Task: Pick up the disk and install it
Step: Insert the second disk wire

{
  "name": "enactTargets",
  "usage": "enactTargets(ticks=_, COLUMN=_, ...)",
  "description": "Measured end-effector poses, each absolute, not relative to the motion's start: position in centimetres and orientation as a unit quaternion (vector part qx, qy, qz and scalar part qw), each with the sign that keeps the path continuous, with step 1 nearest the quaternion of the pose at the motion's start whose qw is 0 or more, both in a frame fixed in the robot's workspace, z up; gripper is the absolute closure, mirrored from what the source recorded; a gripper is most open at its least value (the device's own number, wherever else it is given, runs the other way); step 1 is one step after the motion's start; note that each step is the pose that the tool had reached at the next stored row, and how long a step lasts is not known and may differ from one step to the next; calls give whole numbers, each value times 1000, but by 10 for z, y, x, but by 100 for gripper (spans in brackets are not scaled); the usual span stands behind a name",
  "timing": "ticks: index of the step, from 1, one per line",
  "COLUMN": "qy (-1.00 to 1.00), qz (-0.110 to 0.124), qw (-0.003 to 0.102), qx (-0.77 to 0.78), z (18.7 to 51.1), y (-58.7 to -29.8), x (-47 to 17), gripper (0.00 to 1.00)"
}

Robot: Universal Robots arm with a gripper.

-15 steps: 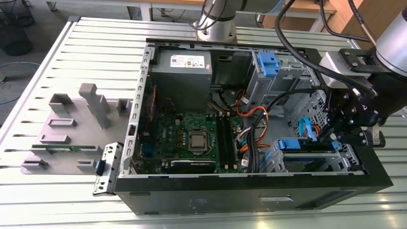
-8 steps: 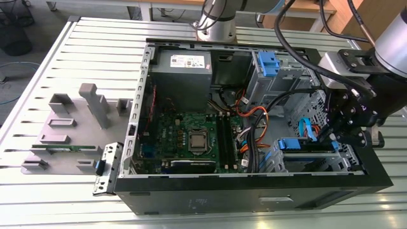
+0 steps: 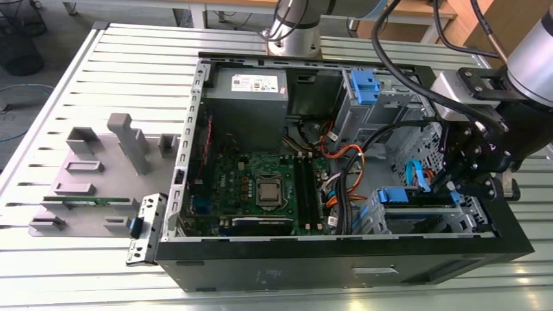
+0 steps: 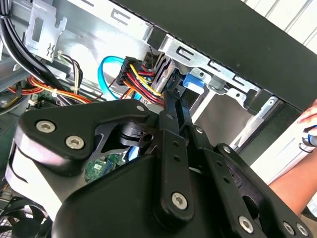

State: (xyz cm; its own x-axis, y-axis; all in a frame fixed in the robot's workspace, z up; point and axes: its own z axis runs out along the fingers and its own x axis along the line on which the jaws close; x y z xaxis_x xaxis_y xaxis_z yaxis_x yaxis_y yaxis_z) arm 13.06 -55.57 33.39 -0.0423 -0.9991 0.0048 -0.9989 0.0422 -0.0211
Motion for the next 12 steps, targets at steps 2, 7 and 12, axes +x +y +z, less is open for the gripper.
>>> enactTargets(ticks=2, qy=722, qz=-9, qw=6, qx=-692, z=334, y=-556, x=131, gripper=83)
enactTargets(ticks=7, qy=722, qz=-9, qw=6, qx=-692, z=332, y=-556, x=131, gripper=83)
enactTargets(ticks=12, qy=722, qz=-9, qw=6, qx=-692, z=332, y=-556, x=131, gripper=83)
